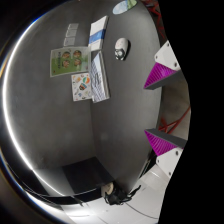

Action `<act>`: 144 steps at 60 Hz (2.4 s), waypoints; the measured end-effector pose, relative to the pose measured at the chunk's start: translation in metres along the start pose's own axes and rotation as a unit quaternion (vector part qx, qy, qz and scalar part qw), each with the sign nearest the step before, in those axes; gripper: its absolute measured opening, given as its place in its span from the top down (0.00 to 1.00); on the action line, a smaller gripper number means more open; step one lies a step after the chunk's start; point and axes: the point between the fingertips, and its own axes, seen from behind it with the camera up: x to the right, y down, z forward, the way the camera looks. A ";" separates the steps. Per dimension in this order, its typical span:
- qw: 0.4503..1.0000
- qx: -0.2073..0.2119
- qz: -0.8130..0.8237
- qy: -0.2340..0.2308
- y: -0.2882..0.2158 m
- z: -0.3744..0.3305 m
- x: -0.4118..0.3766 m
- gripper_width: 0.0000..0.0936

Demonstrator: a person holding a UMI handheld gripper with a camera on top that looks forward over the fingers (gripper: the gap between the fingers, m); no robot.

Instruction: Arrange mouse

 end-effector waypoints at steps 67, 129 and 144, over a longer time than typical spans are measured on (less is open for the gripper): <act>0.995 -0.046 -0.063 0.053 -0.059 0.129 0.305 0.12; 0.976 -0.014 0.044 0.214 -0.050 -0.028 0.649 0.56; 0.988 -0.002 0.019 0.150 -0.037 -0.026 0.648 0.38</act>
